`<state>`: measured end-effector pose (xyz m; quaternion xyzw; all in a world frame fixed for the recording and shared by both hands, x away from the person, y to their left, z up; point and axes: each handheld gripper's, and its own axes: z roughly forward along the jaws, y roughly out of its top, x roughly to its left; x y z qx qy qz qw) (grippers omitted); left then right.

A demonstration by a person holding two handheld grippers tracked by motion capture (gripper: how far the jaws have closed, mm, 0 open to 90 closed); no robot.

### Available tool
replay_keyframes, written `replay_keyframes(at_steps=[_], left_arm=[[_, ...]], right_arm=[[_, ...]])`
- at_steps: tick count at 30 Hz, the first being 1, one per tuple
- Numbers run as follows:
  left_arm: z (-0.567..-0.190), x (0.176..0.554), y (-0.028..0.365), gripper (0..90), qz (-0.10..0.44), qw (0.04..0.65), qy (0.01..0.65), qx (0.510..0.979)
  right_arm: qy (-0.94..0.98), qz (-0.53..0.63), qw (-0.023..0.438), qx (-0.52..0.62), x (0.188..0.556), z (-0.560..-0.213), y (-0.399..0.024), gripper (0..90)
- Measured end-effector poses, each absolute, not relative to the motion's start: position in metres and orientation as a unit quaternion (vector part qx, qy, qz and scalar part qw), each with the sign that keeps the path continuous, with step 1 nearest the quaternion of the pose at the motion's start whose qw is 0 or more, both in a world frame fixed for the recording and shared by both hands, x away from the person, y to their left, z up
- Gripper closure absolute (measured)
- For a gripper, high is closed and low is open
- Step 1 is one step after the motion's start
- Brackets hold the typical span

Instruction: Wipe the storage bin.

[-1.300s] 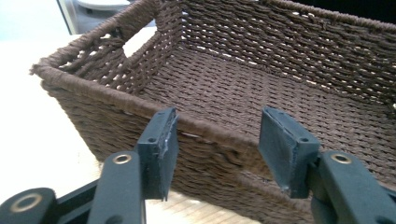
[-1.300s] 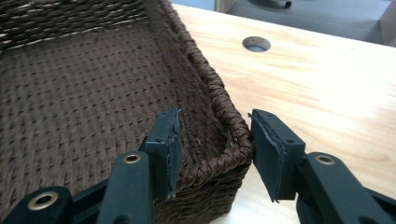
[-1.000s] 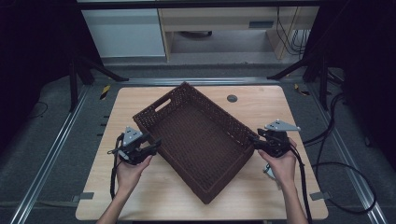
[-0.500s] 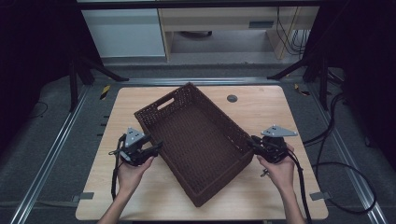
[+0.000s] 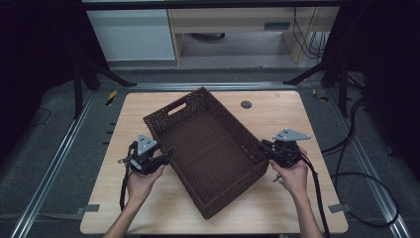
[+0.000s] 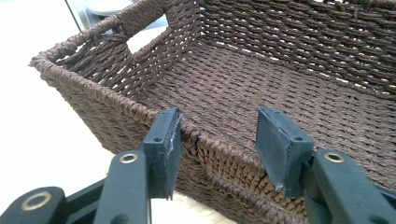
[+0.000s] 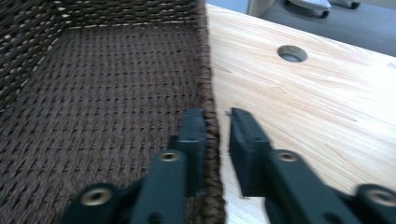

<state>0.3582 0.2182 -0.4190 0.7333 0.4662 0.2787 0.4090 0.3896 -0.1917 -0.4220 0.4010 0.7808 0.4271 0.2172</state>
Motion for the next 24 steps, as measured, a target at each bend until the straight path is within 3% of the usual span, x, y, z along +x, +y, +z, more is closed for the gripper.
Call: replay_keyframes(at_steps=[8, 14, 24], left_arm=[[-0.424, 0.376, 0.219, 52.7, 0.303, 0.403, 0.481, 0.717], [-0.424, 0.385, 0.217, 53.9, 0.313, 0.390, 0.478, 0.722], [-0.423, 0.386, 0.224, 49.4, 0.283, 0.410, 0.483, 0.720]], right_arm=[[0.792, 0.425, 0.193, 0.393, 0.375, -0.418, -0.186, 78.1], [0.779, 0.443, 0.207, 0.392, 0.386, -0.417, -0.179, 72.0], [0.782, 0.442, 0.197, 0.392, 0.389, -0.421, -0.174, 79.7]])
